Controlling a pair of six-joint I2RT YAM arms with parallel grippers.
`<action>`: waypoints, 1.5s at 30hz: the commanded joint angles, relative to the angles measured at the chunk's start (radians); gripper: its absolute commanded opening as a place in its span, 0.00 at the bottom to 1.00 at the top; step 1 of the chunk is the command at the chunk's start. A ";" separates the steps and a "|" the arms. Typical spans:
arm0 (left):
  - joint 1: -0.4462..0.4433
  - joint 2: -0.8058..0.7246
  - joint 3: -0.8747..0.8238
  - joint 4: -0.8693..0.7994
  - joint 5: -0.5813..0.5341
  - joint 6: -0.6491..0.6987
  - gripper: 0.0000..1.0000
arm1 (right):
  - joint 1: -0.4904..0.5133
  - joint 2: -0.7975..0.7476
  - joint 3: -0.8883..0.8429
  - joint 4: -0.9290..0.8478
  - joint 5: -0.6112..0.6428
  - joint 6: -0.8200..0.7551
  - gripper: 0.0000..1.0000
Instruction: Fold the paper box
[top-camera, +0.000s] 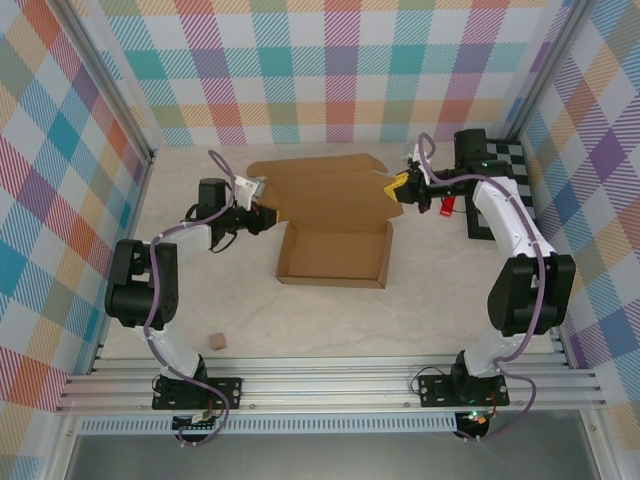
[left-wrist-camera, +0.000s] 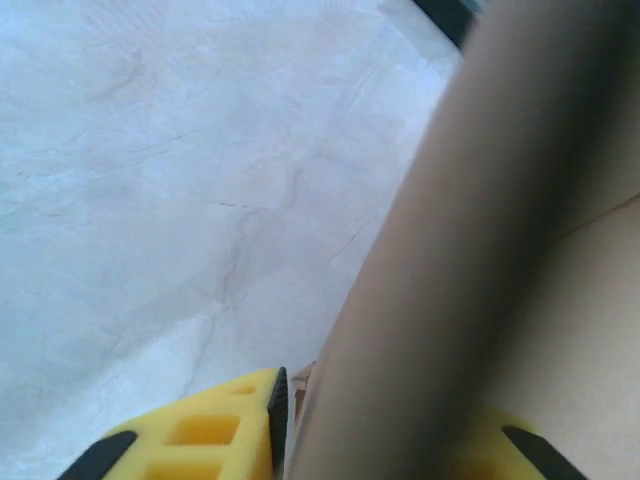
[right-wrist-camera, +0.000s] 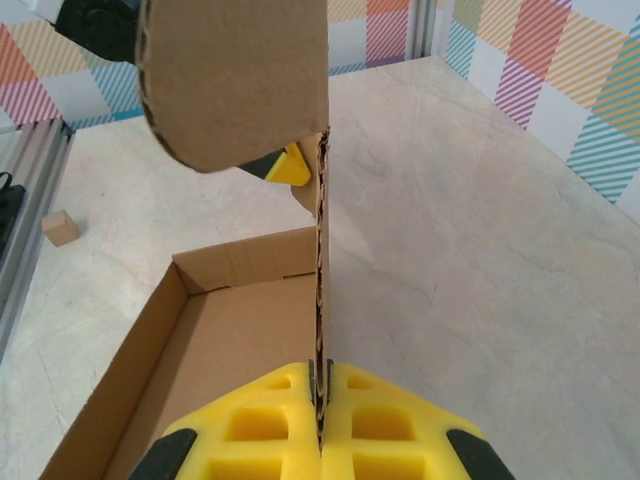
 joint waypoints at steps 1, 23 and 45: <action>-0.010 -0.077 -0.037 0.075 0.026 -0.019 0.16 | -0.010 0.017 0.022 -0.021 -0.113 -0.049 0.00; -0.344 -0.145 -0.027 0.062 -0.801 -0.268 0.07 | 0.227 -0.047 -0.372 0.780 0.897 1.121 0.00; -0.616 -0.233 -0.296 0.193 -1.003 -0.539 0.06 | 0.394 -0.260 -0.916 1.177 0.983 1.137 0.00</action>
